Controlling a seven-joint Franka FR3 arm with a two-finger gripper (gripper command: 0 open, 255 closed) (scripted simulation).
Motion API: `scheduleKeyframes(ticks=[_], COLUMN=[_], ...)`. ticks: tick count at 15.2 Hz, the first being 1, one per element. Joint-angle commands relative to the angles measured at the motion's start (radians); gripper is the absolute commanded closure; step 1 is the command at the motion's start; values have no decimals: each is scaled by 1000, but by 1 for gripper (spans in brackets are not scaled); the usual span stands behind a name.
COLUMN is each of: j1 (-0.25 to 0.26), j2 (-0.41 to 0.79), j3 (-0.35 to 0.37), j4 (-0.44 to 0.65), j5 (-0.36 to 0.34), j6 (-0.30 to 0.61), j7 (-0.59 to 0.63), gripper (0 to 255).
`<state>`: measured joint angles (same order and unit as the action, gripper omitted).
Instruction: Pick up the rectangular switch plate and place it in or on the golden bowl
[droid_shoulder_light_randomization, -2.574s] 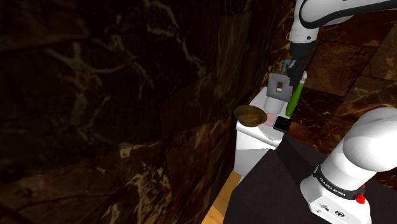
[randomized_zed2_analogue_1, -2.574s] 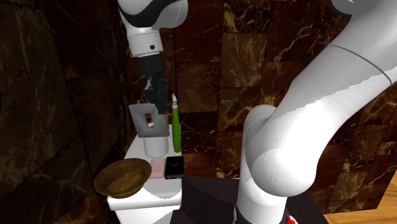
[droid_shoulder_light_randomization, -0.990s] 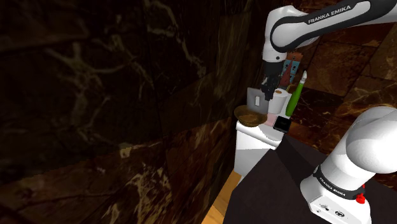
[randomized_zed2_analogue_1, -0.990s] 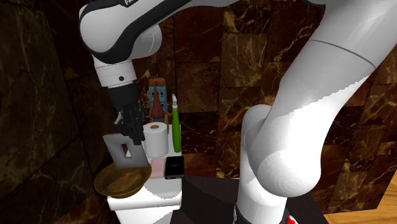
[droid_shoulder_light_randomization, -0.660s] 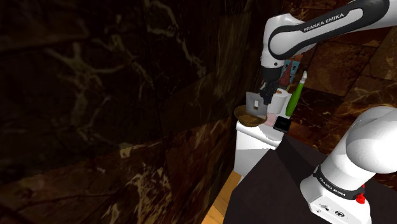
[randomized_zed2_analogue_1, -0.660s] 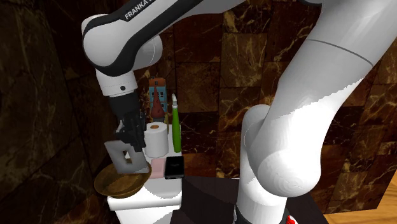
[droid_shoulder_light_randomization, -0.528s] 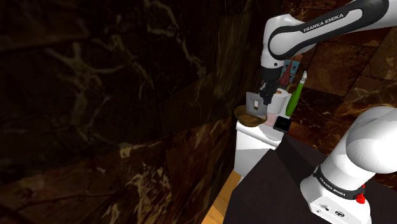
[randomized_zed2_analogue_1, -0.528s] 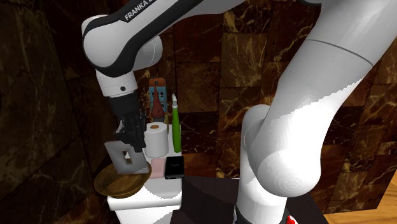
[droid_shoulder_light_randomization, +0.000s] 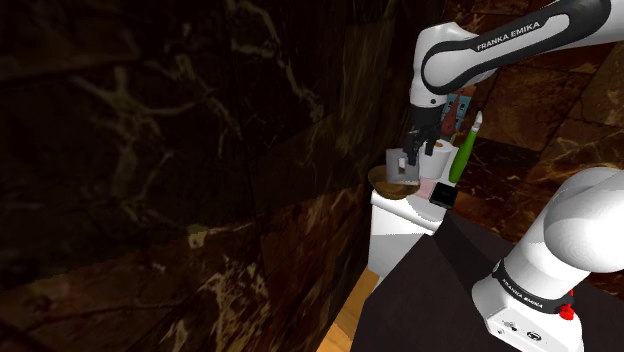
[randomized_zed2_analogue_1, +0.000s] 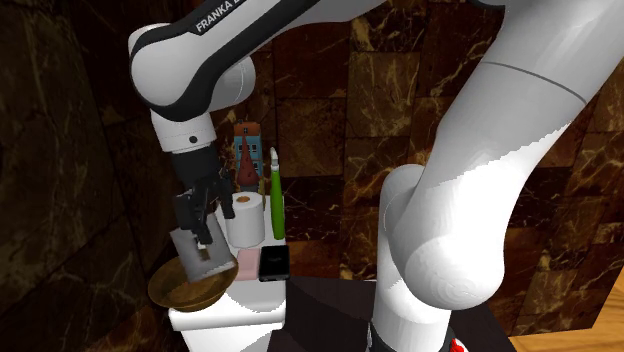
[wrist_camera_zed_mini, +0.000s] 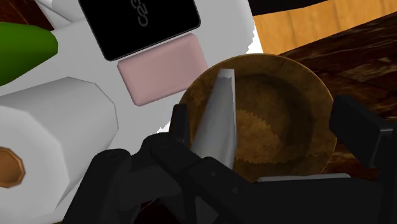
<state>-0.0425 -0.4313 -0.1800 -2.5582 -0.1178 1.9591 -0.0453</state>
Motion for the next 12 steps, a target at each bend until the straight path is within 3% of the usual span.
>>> scheduleKeyframes(ticks=[1, 6, 12], j1=[0, 5, 5], j2=[0, -20, -20], j3=[0, 11, 11], j4=[0, 114, 114], j5=[0, 9, 9], j6=[0, -134, -134], j7=[0, -1, -1], gripper=[0, 0, 0])
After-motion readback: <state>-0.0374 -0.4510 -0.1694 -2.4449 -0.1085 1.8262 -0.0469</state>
